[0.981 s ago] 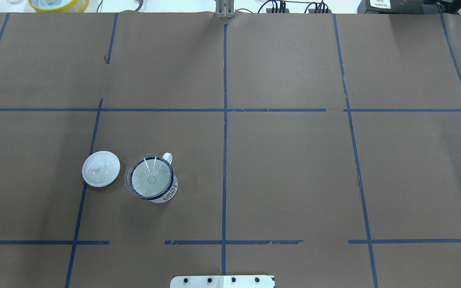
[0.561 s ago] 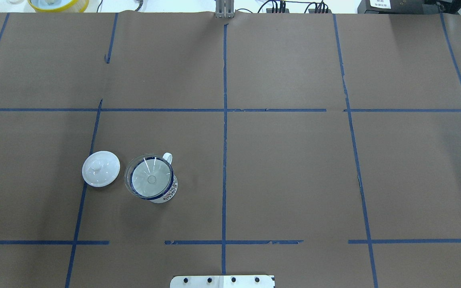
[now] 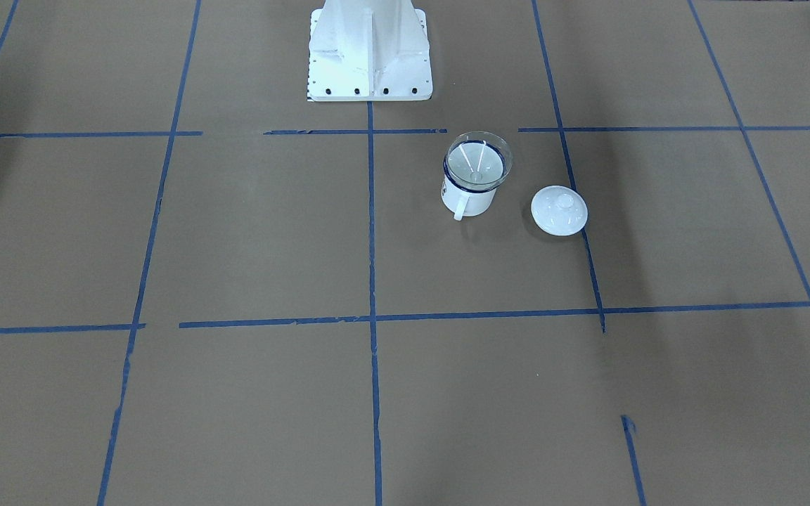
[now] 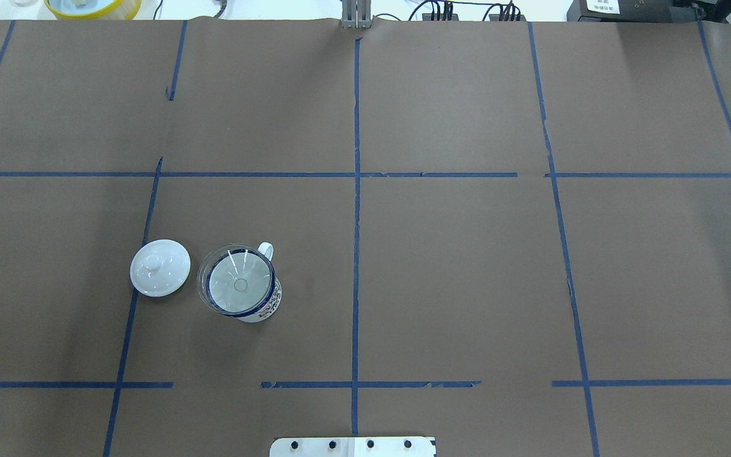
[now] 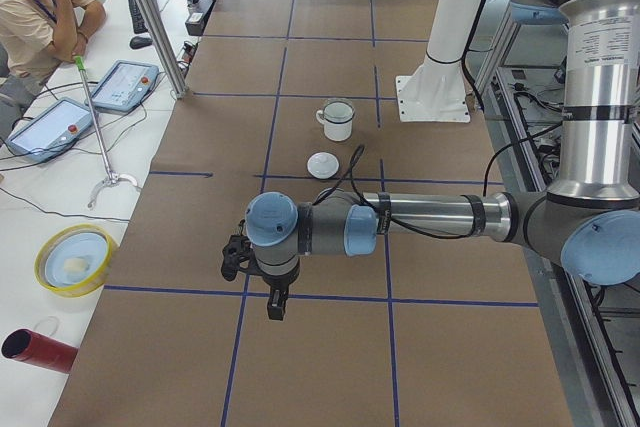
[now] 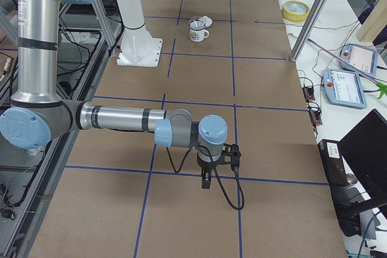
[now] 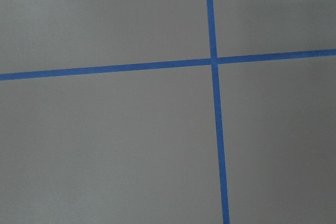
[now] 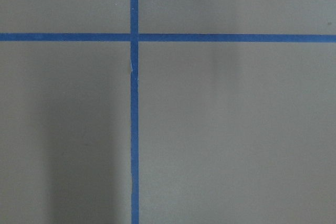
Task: Place funnel on cup
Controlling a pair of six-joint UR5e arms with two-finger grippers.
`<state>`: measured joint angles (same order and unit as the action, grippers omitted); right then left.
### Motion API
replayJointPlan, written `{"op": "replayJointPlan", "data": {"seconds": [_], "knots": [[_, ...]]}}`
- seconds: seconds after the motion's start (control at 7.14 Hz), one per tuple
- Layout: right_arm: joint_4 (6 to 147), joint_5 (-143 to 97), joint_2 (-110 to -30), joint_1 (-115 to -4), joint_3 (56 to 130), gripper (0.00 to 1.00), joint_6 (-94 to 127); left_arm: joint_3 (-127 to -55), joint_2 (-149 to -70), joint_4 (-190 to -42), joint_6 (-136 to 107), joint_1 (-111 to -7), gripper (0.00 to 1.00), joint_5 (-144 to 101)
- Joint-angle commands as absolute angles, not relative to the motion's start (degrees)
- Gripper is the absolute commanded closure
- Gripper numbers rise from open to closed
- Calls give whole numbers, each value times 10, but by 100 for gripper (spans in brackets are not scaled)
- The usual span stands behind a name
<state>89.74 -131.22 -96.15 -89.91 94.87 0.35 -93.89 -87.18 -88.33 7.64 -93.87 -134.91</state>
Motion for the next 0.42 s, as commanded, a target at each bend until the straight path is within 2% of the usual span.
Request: {"op": "replayJointPlan", "data": {"seconds": [0.0, 0.28], "knots": [[897, -1312, -962, -899, 949, 0, 4, -939, -873, -884, 76, -939, 0, -1349], [897, -1312, -962, -899, 949, 0, 4, -940, -880, -883, 76, -940, 0, -1349]]}}
